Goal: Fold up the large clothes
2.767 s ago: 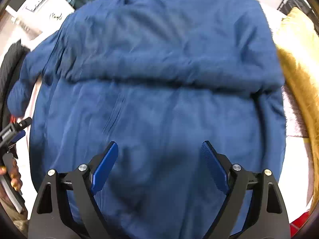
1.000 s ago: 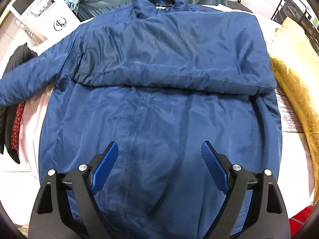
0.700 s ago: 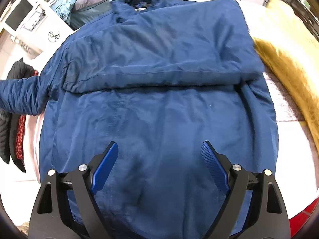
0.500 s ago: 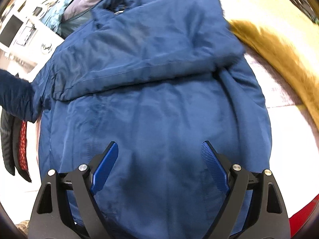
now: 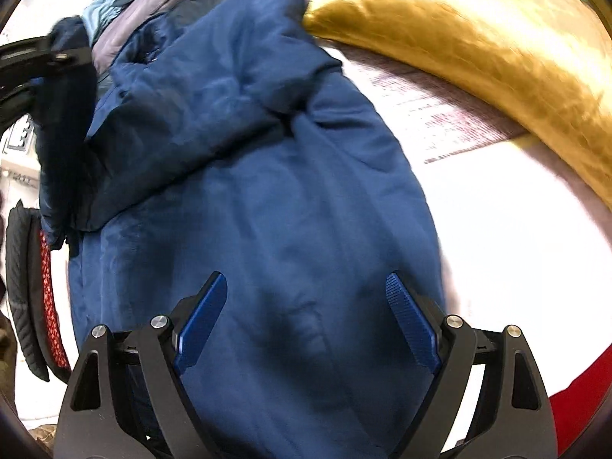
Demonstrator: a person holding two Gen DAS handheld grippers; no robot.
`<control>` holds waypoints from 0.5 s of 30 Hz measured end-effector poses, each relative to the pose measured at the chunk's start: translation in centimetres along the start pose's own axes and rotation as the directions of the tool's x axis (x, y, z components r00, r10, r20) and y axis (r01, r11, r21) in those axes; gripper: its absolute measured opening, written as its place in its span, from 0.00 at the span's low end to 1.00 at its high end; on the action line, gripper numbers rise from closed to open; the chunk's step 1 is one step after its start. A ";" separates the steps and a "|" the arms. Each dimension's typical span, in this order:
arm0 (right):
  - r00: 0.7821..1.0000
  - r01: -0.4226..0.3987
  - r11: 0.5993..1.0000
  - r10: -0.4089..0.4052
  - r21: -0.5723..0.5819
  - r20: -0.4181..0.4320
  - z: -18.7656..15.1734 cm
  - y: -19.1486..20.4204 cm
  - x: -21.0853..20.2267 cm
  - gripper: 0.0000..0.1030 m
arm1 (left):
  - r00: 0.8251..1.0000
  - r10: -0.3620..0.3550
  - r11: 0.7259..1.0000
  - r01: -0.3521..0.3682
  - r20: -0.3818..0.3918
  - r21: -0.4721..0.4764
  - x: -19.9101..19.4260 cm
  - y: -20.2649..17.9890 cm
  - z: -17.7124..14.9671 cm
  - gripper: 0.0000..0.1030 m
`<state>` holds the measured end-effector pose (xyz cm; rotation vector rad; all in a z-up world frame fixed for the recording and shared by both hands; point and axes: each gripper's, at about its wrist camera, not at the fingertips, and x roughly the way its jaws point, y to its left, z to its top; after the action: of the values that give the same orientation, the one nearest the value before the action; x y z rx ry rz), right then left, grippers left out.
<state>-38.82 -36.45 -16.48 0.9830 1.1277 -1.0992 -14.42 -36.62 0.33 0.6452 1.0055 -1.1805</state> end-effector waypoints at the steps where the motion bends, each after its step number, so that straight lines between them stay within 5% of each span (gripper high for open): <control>1: 1.000 0.004 1.000 -0.004 0.003 -0.008 -0.1 -0.2 0.2 0.82 | 1.000 -0.001 1.000 0.002 -0.024 0.011 0.8 -0.5 0.0 0.23; 3: 1.000 0.005 1.000 -0.005 0.002 -0.013 -0.2 -0.2 0.2 0.82 | 0.995 -0.059 0.997 0.062 -0.074 0.039 2.4 -1.8 -0.2 0.40; 5: 1.000 0.015 1.000 -0.015 -0.014 -0.011 0.0 0.1 0.2 0.82 | 0.991 -0.089 0.994 0.095 -0.098 0.058 2.6 -2.2 -0.3 0.76; 11: 0.999 0.031 0.997 -0.029 -0.071 0.031 1.3 2.1 -0.5 0.82 | 0.991 -0.130 0.991 0.131 -0.032 0.039 -0.9 -0.2 -1.3 0.91; 15: 0.998 0.025 0.990 -0.018 -0.138 0.053 2.9 4.7 -0.6 0.82 | 1.000 0.010 1.000 -0.010 0.014 -0.006 -2.6 5.1 -3.3 0.91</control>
<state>-33.70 -38.29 -15.15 0.8314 1.1584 -1.0433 -10.65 -31.24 0.79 0.6359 0.9927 -1.1710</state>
